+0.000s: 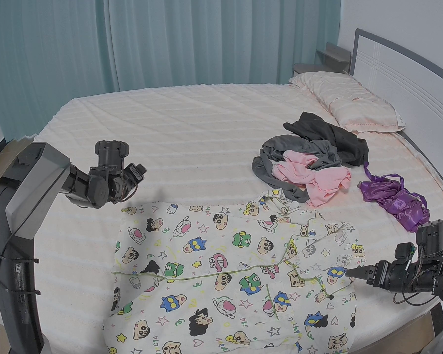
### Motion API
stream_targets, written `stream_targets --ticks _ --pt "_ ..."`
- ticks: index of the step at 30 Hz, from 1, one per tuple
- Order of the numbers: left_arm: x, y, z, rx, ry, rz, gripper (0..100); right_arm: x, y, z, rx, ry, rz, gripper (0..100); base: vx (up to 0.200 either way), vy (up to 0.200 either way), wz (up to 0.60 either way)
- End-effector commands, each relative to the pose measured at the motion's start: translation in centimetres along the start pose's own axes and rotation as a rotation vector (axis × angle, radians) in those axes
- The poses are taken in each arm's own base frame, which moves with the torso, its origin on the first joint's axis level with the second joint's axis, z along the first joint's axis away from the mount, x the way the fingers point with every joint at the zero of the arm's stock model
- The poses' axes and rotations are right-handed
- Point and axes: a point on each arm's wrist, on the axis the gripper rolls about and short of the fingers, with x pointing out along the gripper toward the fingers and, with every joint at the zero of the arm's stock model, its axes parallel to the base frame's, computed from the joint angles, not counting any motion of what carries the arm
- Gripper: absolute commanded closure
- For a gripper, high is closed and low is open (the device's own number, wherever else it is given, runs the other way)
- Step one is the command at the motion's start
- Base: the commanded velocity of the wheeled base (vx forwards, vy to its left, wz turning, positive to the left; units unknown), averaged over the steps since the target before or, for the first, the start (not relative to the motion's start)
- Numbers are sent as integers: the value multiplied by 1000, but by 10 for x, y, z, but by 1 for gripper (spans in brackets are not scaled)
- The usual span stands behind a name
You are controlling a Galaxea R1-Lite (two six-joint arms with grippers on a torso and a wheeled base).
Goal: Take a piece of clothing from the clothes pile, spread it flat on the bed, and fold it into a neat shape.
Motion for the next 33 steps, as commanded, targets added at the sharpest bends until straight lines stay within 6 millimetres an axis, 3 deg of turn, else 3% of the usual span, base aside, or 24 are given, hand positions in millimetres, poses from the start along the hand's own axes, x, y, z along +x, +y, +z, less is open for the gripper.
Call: stream_targets --ticks 1,6,12,23,24,31,33 --pt "-10 33 17 72 102 -5 0 0 0 -2 -2 8 0 0 0 0 0" --pt "-5 47 21 101 145 -25 0 2 -1 -4 -1 21 -3 0 0 0 0" --pt "13 54 10 100 191 -37 0 3 0 -7 -6 36 -2 0 0 0 0" --pt "23 60 -6 98 264 -55 0 2 1 -6 -8 35 0 0 0 0 0" --pt "24 62 -7 97 266 -52 100 2 1 -6 -8 35 0 0 0 0 0" --pt "31 71 0 78 246 -37 100 2 1 -7 -7 36 -1 0 0 0 0" --pt "33 72 15 65 203 -40 100 3 0 -7 -7 37 -1 0 0 0 0"
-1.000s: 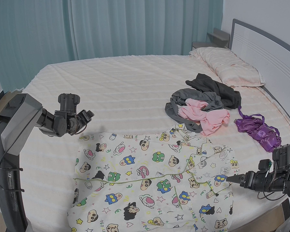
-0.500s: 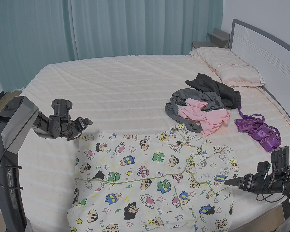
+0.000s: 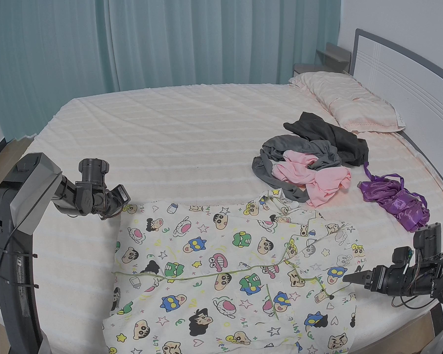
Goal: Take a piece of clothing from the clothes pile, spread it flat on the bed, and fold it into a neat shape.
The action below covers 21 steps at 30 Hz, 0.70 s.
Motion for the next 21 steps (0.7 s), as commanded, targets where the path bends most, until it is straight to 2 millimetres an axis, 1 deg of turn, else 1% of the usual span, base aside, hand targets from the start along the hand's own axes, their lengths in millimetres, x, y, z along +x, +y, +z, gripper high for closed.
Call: stream_targets --ticks 1,4,8,14,20,21 --pt "0 5 15 -16 -47 0 100 0 0 0 0 2 0 0 0 0 0" --pt "-2 4 24 -19 -72 -7 100 0 0 0 0 2 0 0 0 0 0" --pt "-3 2 30 -23 -92 -16 100 0 0 0 0 2 0 0 0 0 0" --pt "-1 4 33 -28 -101 -12 100 0 0 0 0 2 0 0 0 0 0" --pt "5 9 33 -31 -105 2 100 0 0 0 0 2 0 0 0 0 0" --pt "7 9 32 -30 -111 8 0 0 0 0 0 2 0 0 0 0 0"
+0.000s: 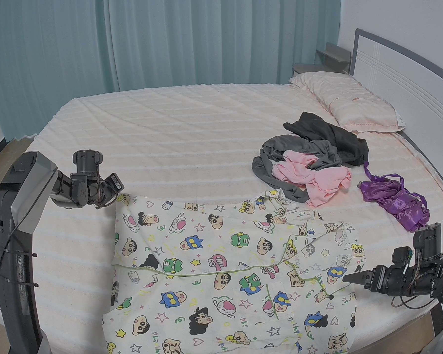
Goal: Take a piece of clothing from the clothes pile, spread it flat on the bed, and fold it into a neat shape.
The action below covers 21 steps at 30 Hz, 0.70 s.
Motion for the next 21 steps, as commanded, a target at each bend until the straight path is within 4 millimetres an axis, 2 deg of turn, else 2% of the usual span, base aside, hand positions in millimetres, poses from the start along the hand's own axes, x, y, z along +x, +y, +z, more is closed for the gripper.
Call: stream_targets --ticks 1,7,11,13,14,16,17,19,21 --pt "6 3 -1 -1 -13 21 0 0 0 0 0 1 1 0 0 0 0" --pt "8 9 0 -9 -30 60 0 0 0 0 0 2 0 0 0 0 0" --pt "-14 11 7 -39 -18 72 0 0 -1 -2 2 7 -3 0 0 0 0" --pt "-41 9 9 -67 3 58 0 0 -1 -2 3 5 -3 0 0 0 0" --pt "-48 8 8 -72 14 51 0 0 -1 -2 3 7 -4 0 0 0 0" --pt "-82 7 -1 -80 73 21 0 -1 -1 -2 2 4 -2 0 0 0 0" --pt "-92 7 -5 -82 91 11 0 -1 -1 -2 3 5 -3 0 0 0 0" --pt "-116 7 -16 -83 129 4 0 -1 -1 -2 3 5 -3 0 0 0 0" --pt "-139 7 -37 -70 183 14 0 -1 -1 -2 3 5 -3 0 0 0 0"
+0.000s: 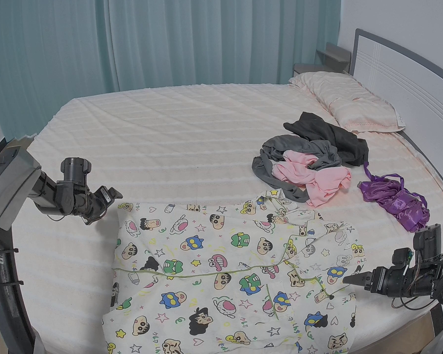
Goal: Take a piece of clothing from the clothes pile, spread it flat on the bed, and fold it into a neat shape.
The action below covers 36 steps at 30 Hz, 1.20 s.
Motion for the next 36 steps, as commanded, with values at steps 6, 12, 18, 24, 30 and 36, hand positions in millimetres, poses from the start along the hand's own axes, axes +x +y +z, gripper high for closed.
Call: stream_targets --ticks 6,12,18,24,30,36 --pt "-139 2 -91 19 113 -83 0 0 4 6 -16 -30 11 0 -67 0 0" --pt "-165 12 -130 15 134 -118 0 -3 13 1 -47 -39 49 0 -133 0 0" --pt "-179 28 -160 65 154 -22 0 -12 15 -11 5 -42 81 0 0 0 0" --pt "-181 32 -169 89 196 -22 0 -12 17 -13 -5 -33 89 0 0 0 0" --pt "-185 46 -181 220 287 -97 0 -15 20 -14 -17 -40 104 0 0 0 0" --pt "-182 60 -189 315 295 -79 0 -16 20 -14 -19 -41 108 0 0 0 0"
